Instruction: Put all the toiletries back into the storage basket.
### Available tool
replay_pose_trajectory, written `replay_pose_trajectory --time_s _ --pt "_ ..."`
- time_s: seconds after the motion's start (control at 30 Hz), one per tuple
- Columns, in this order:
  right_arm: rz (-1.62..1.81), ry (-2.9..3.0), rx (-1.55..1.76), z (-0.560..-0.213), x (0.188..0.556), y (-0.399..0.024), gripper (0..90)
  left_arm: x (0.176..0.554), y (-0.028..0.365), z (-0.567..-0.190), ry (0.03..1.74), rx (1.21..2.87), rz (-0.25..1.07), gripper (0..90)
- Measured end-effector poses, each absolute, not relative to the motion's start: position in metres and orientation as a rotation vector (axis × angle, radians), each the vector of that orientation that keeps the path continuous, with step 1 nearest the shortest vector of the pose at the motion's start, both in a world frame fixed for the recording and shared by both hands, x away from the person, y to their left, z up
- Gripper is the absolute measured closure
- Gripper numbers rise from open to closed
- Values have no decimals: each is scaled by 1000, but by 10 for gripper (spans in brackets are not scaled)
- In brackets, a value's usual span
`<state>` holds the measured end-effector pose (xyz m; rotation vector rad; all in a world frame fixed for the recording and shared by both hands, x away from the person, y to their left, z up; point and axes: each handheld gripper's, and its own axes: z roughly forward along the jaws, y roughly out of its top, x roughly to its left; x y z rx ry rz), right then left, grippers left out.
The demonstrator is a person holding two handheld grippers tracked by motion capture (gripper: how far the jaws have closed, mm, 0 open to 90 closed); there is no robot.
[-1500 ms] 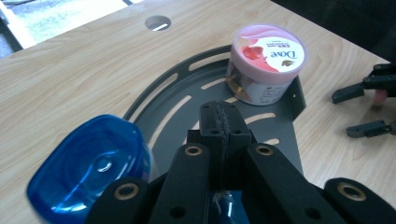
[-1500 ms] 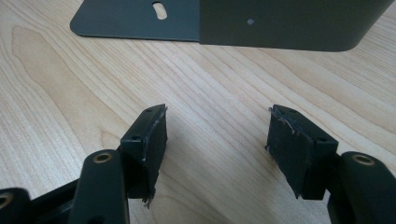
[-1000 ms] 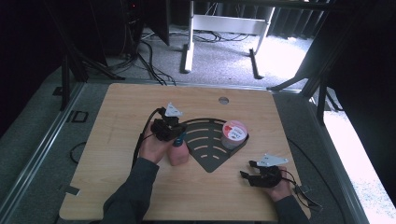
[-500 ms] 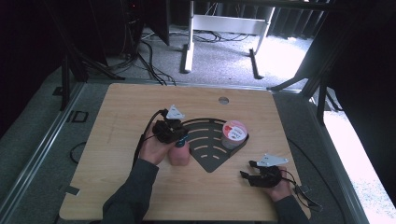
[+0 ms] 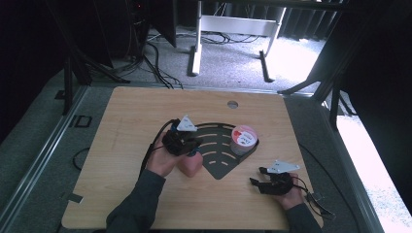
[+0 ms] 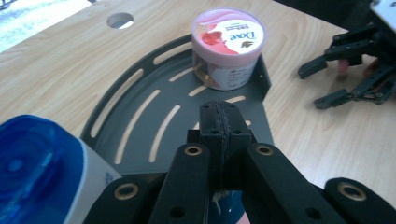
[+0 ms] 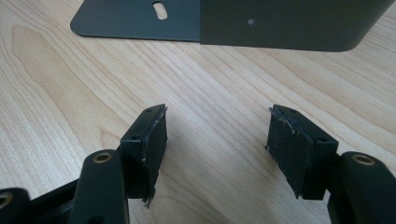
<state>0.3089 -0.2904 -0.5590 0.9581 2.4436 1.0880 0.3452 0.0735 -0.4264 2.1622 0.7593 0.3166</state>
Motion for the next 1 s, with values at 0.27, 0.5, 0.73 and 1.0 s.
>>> replay_pose_trajectory --time_s 0.27,0.5,0.73,1.0 --pt "1088 2444 958 -559 309 -290 374 342 73 -430 787 2121 335 675" --pt "1088 2445 957 -559 309 -290 371 341 77 -432 823 2085 342 482" --pt "1088 2445 956 -559 309 -290 370 340 77 -434 832 2079 326 387" --pt "1088 2446 955 -559 309 -290 368 337 78 -440 843 2084 319 362"
